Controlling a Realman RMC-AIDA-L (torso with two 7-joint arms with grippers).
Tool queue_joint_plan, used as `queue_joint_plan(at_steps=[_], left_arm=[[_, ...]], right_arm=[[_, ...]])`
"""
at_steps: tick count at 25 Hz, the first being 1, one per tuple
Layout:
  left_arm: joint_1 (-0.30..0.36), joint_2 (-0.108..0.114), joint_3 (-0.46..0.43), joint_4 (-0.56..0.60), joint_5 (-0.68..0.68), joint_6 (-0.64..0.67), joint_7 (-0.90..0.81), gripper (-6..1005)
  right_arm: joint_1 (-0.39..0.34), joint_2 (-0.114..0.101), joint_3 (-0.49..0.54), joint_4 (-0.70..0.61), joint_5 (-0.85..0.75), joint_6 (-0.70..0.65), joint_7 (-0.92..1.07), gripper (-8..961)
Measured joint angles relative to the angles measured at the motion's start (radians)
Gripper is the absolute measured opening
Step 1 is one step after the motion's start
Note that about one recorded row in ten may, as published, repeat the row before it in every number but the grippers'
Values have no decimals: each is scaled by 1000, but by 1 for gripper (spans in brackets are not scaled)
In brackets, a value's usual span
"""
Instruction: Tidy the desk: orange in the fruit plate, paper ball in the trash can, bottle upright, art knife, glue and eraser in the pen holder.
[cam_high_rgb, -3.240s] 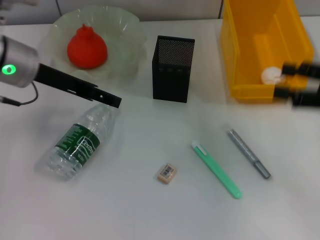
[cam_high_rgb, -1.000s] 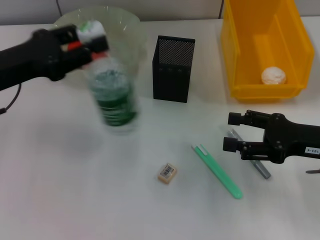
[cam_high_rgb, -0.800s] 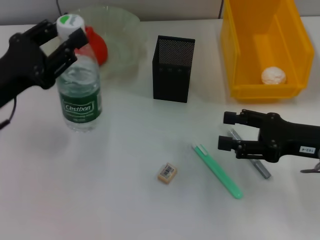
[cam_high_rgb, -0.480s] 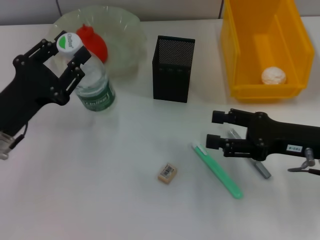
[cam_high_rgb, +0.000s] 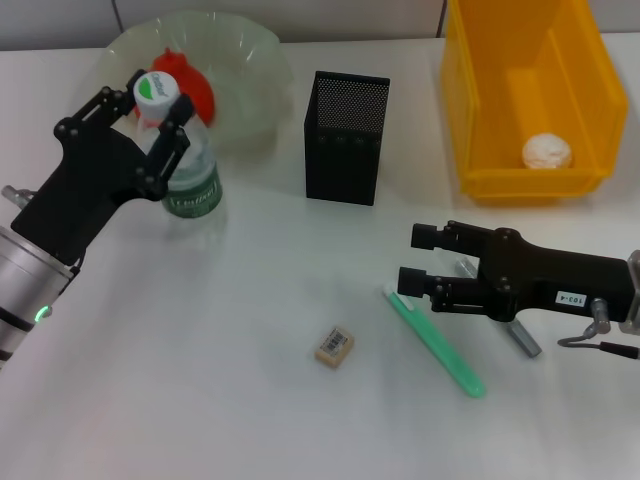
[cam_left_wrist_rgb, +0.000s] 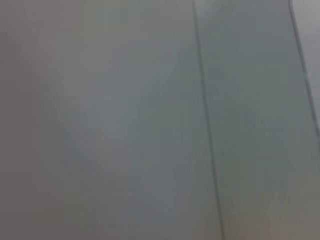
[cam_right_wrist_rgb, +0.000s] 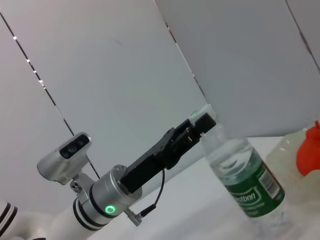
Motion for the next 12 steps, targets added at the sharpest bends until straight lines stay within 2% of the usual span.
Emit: queue_joint_plan(at_steps=[7, 12], left_arm=[[-2, 0, -36, -24, -1, -8, 1, 541], [10, 0, -59, -31, -1, 80, -7, 738]], right_arm=[[-7, 0, 3, 1, 0, 1, -5, 852], [-7, 1, 3, 1, 0, -2, -9, 853]])
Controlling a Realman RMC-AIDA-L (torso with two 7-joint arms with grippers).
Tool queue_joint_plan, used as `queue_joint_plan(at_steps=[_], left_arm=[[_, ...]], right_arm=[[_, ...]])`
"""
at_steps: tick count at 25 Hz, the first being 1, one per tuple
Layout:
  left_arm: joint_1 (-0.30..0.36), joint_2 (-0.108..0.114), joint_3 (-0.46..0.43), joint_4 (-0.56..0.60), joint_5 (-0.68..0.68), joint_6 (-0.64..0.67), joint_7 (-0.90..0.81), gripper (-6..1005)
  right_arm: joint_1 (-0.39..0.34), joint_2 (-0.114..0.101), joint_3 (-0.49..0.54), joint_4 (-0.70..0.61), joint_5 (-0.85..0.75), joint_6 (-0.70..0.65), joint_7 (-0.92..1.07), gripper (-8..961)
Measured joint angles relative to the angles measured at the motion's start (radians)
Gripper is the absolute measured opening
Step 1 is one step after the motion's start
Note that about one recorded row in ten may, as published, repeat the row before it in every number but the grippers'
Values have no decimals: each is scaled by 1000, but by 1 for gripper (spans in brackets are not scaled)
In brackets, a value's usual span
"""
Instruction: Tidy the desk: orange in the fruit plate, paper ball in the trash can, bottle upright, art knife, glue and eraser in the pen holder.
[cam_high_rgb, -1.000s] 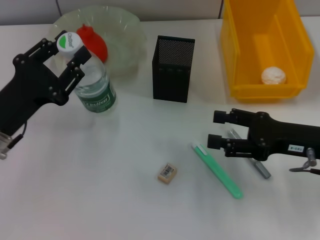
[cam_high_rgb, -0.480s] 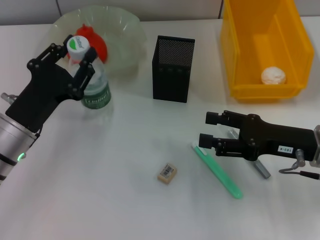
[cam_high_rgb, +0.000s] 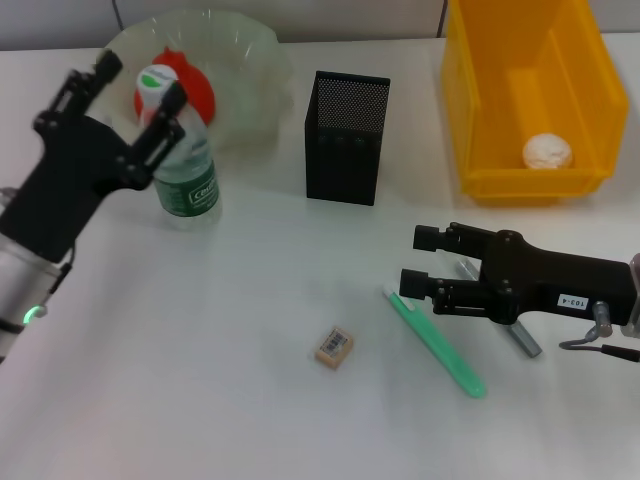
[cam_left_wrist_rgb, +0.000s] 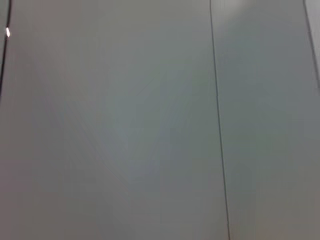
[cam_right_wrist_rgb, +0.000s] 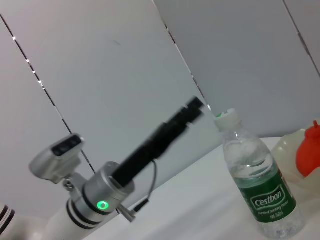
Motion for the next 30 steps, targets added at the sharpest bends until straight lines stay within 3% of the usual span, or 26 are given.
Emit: queue_joint_plan(at_steps=[6, 7, 8, 9, 12, 17, 20, 23, 26, 30], left_arm=[[75, 10, 7, 65, 24, 272, -93, 737], [92, 14, 22, 109, 41, 292, -150, 737], [128, 18, 67, 240, 88, 305, -325, 737], [128, 18, 67, 240, 88, 305, -325, 736], [167, 33, 159, 455, 208, 295, -537, 734], [142, 85, 213, 550, 448, 280, -697, 726], [114, 102, 210, 556, 541, 261, -758, 726], [102, 104, 209, 569, 579, 230, -808, 725], [97, 98, 209, 580, 587, 202, -838, 725], [90, 95, 217, 581, 597, 195, -840, 726]], right_arm=[[-7, -2, 0, -6, 45, -9, 0, 853], [-12, -5, 0, -18, 63, -16, 5, 853], [-23, -15, 0, -70, 86, -46, 48, 853], [-23, -15, 0, -70, 86, -46, 48, 853], [-44, -35, -12, -259, 77, -121, 205, 853], [-50, -45, -62, -684, -66, -227, 552, 853], [-22, -29, -147, -943, -217, -271, 771, 853], [37, -9, -264, -1154, -401, -306, 966, 853], [109, -4, -396, -1224, -525, -328, 1098, 853], [205, -4, -567, -1193, -634, -312, 1231, 853]])
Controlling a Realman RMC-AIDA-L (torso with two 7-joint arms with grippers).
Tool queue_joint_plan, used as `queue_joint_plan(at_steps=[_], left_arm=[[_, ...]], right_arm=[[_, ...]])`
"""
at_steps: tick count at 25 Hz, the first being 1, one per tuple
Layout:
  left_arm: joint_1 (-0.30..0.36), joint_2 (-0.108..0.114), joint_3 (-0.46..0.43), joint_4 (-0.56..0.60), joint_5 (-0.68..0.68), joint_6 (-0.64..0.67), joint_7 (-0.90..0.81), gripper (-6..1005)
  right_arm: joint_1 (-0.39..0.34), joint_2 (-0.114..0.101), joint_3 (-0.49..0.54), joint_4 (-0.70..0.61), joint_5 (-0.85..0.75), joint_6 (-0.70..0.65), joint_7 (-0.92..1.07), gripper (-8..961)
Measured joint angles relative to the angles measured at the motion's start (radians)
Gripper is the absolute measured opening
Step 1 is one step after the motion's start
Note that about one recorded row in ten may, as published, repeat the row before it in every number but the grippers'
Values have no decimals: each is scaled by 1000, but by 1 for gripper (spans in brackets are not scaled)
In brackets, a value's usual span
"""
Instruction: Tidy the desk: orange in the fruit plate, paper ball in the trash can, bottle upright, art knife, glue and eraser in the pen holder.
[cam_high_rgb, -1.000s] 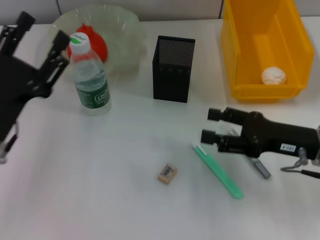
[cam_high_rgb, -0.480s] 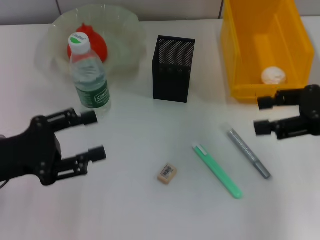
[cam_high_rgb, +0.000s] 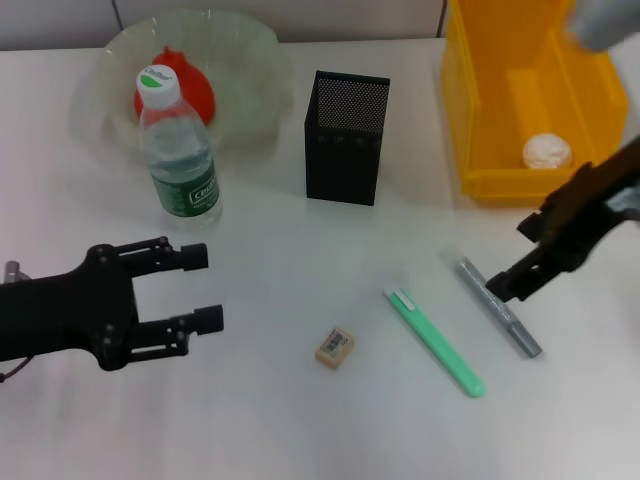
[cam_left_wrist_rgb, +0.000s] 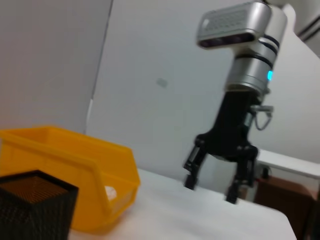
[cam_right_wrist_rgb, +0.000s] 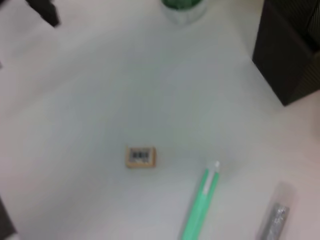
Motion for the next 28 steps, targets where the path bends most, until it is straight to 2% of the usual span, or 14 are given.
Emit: queue_joint_plan(at_steps=[6, 12, 13, 18, 28], left_arm=[[-25, -6, -3, 18, 93, -7, -25, 726], [-32, -9, 2, 31, 127, -9, -28, 726], [-34, -9, 2, 34, 139, -9, -29, 726], [-41, -10, 1, 39, 167, -10, -37, 726], [-43, -14, 2, 40, 176, -31, -38, 727]], right_arm=[[70, 8, -249, 91, -92, 140, 125, 852], [110, 11, -396, 239, -86, 298, 174, 848], [117, 12, -413, 263, -86, 320, 180, 847], [134, 15, -462, 350, -42, 404, 187, 702], [185, 15, -506, 502, 30, 522, 187, 566]])
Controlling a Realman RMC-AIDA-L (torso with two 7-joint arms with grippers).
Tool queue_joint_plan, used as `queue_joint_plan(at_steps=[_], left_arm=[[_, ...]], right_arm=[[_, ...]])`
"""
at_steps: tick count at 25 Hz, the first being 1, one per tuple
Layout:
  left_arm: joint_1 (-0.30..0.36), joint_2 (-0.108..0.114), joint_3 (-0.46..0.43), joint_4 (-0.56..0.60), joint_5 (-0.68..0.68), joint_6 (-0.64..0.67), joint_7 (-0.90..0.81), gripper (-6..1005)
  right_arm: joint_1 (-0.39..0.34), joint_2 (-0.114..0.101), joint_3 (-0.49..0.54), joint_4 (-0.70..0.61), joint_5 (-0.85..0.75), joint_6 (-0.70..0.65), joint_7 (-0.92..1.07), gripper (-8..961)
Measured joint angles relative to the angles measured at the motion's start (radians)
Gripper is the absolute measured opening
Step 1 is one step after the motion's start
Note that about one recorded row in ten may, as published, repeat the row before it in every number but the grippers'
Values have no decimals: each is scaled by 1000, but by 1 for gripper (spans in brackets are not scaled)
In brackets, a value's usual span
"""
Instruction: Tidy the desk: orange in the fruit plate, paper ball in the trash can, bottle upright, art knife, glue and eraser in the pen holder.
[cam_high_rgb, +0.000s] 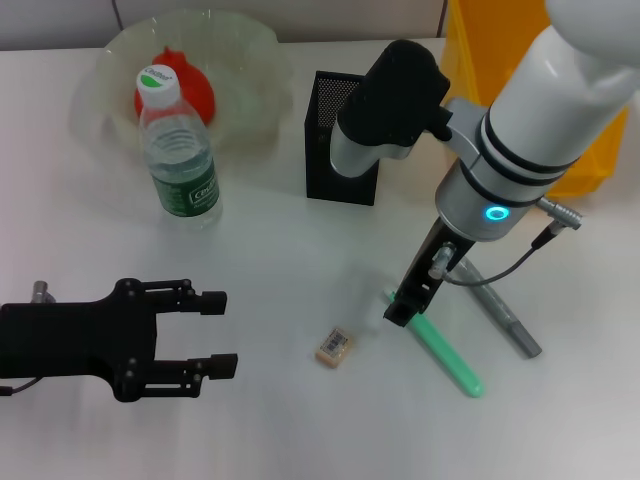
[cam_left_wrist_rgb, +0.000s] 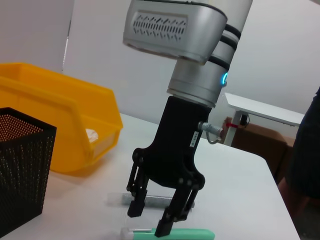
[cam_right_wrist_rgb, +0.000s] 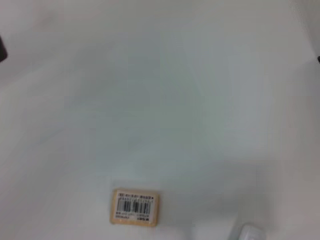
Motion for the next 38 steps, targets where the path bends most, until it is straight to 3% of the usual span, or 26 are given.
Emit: queue_joint_plan(at_steps=[7, 20, 26, 38], left_arm=[[0, -4, 0, 0, 9, -4, -1, 727], [-5, -11, 0, 0, 27, -18, -1, 727], [-6, -10, 1, 0, 30, -23, -1, 727], [-8, -9, 1, 0, 51, -32, -1, 728]], right_arm=[[16, 0, -19, 47, 1, 41, 1, 456], [41, 0, -63, 106, 28, 106, -2, 444], [50, 0, -82, 125, 34, 128, -2, 234], [9, -3, -60, 42, 54, 102, -8, 120]])
